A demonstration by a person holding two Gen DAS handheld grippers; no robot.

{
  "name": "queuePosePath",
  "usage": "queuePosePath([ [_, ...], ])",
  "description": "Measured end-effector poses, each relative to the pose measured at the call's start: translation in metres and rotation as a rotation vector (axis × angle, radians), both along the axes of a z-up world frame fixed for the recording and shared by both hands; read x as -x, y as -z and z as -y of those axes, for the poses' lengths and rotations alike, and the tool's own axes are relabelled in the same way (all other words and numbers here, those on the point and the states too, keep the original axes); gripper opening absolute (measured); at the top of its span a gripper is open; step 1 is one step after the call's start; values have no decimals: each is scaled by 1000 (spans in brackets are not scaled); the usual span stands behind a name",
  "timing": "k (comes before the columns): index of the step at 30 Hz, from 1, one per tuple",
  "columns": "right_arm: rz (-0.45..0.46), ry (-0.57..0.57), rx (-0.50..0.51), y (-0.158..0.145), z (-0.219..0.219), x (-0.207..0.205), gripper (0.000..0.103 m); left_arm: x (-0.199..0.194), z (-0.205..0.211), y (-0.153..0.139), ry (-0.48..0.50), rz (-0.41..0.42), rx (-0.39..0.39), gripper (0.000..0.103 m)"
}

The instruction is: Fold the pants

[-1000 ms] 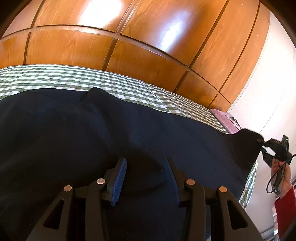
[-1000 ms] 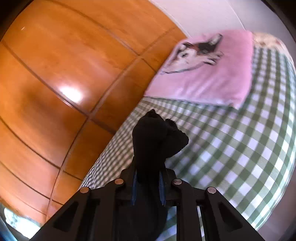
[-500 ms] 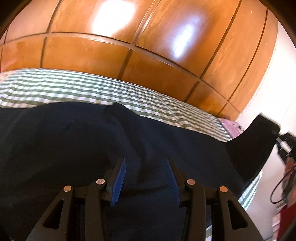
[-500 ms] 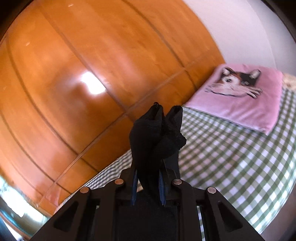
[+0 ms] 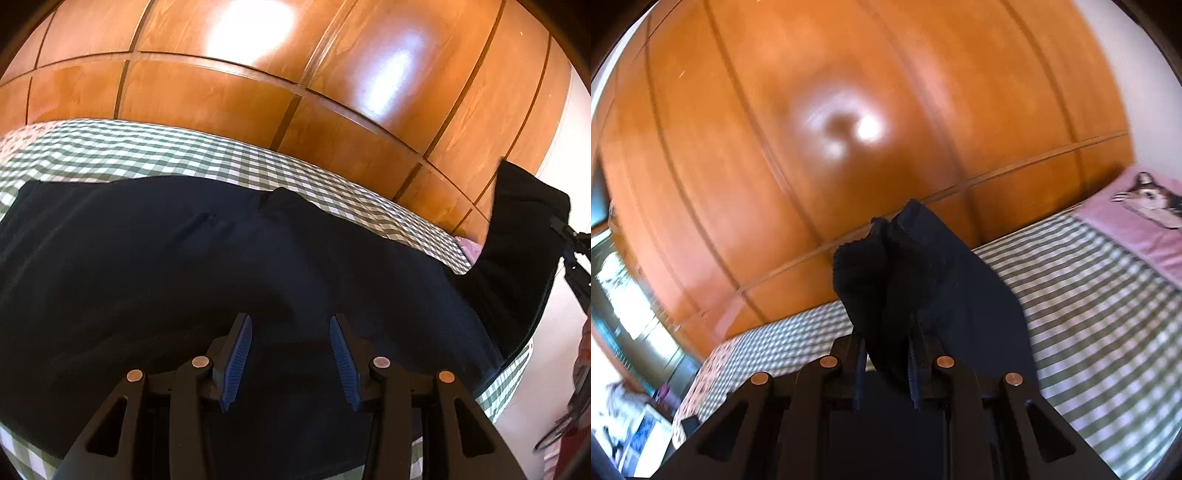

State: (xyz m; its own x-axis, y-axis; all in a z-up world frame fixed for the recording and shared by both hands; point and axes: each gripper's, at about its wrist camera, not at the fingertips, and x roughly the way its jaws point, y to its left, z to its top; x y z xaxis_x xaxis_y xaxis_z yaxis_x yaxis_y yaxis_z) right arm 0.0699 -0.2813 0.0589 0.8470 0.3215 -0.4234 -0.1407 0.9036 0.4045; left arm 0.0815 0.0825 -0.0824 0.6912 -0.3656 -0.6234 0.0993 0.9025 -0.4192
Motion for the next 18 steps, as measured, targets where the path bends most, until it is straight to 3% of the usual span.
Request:
queuePosePath([
  [7, -65, -130, 37, 34, -58, -6, 19, 2, -6, -1, -18, -9, 39, 45],
  [18, -205, -272, 97, 104, -106, -6, 19, 5, 2, -2, -13, -19, 88, 45],
])
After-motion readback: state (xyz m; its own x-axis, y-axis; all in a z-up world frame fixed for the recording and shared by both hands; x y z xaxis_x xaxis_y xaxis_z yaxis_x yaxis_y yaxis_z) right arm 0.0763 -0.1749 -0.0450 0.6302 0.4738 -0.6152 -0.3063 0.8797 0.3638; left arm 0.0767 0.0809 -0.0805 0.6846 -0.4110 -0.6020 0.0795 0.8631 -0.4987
